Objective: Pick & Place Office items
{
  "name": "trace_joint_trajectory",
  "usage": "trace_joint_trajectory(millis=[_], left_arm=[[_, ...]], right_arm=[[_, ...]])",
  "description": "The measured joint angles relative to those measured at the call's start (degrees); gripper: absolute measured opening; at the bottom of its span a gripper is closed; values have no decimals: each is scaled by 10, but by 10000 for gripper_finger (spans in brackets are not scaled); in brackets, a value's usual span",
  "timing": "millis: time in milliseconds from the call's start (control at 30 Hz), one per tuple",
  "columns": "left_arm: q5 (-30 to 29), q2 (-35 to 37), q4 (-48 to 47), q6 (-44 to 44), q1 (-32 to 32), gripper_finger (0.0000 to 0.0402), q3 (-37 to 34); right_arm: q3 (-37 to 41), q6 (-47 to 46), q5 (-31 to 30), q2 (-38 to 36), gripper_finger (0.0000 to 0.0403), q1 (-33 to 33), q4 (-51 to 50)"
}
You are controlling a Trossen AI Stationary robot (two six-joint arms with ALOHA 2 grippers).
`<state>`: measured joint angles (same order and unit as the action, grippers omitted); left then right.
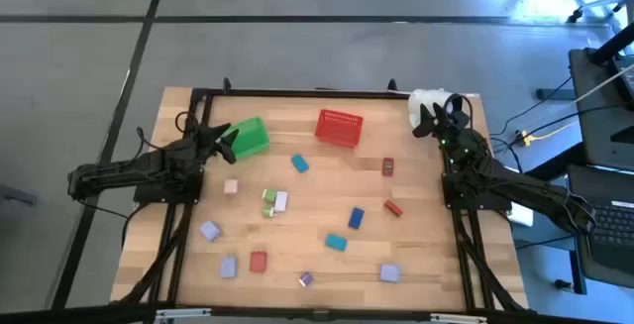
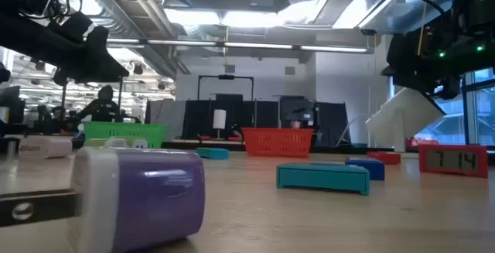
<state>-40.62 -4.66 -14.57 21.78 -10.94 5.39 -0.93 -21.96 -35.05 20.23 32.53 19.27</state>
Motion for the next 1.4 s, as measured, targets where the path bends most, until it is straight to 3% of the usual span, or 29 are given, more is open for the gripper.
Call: trace_joint_trajectory(millis=[1100,1167,1400], left_arm=[[0,0,0,0,0,173,0],[0,0,0,0,0,173,0],[-4,0,10,0,0,173,-1]], right_arm=[[0,-2,1,0,259,0,0],[0,-36,11,0,259,-1,0],[0,-283,118,0,259,-1,0]])
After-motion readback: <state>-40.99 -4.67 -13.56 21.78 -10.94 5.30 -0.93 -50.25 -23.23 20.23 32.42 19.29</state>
